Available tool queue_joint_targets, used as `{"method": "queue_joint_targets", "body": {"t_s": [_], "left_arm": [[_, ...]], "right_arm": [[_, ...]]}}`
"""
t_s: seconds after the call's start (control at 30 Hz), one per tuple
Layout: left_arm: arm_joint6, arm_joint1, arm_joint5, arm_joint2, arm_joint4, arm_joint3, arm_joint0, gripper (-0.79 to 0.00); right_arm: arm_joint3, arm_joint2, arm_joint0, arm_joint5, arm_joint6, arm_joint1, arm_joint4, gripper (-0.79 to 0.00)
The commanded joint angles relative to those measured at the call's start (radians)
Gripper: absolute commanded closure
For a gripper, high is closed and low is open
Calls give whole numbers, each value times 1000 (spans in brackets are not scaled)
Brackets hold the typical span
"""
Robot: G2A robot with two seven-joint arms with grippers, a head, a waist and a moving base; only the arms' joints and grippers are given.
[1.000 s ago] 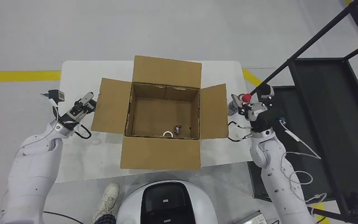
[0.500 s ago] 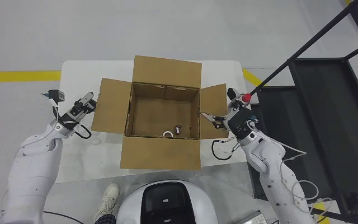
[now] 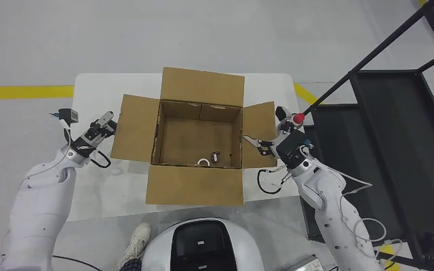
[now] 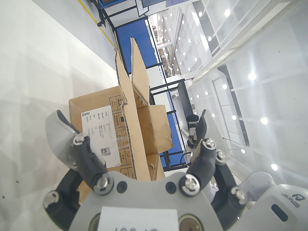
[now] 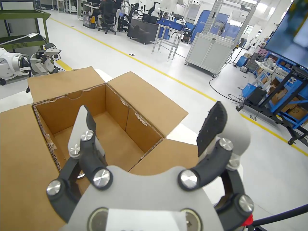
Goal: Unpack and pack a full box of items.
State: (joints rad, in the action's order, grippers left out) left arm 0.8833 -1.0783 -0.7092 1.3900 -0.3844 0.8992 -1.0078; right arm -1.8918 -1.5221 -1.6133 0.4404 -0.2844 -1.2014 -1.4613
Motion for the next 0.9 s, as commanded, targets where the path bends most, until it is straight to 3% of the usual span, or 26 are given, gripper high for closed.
{"method": "queue_joint_targets", "body": {"t_s": [0.0,0.63,0.87], "left_arm": [[0,0,0,0,0,0,0,-785],[0,0,0,0,0,0,0,-785],[0,0,0,0,0,0,0,-785]], "right_arm": [[0,0,0,0,0,0,0,-785],[0,0,0,0,0,0,0,-785],[-33,76,55,56,187,-2,47,-785]]}}
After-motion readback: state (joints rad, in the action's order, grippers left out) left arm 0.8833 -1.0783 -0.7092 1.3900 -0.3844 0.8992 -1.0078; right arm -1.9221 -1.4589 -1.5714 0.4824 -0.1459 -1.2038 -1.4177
